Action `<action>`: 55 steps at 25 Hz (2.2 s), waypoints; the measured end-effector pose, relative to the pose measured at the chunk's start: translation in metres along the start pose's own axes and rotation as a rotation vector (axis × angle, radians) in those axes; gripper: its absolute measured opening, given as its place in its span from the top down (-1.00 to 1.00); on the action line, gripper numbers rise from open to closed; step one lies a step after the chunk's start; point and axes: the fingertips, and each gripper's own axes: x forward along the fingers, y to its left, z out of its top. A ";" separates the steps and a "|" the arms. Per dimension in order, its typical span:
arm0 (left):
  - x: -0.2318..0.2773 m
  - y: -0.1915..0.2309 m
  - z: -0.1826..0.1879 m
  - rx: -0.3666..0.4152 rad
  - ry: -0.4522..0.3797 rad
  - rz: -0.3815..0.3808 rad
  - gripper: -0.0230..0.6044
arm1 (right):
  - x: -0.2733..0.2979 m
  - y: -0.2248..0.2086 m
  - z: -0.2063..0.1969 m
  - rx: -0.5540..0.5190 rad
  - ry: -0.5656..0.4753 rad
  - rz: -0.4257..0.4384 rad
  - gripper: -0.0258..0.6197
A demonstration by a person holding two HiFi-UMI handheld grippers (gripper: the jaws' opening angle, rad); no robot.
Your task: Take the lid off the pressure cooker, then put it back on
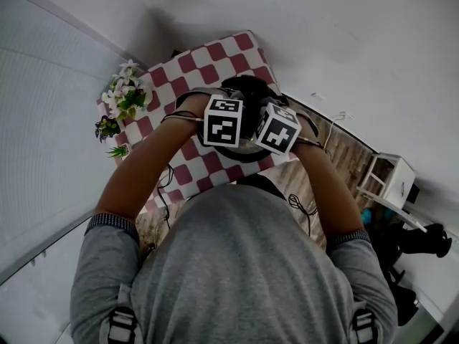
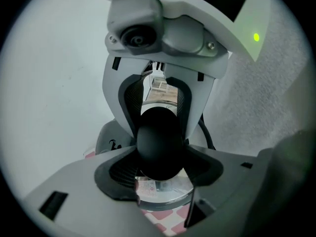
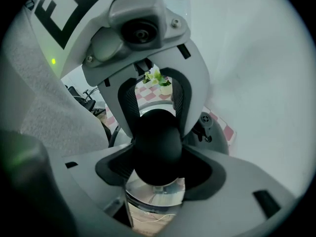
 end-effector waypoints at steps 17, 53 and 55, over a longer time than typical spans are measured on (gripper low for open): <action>-0.063 -0.022 -0.004 -0.066 -0.007 0.138 -0.03 | -0.039 0.028 0.049 -0.152 -0.042 -0.029 0.01; -0.112 -0.198 -0.197 -0.605 0.040 0.385 -0.03 | 0.084 0.213 0.200 -0.682 -0.020 0.224 0.01; -0.102 -0.204 -0.206 -0.626 0.032 0.380 -0.03 | 0.097 0.218 0.198 -0.690 -0.010 0.240 0.01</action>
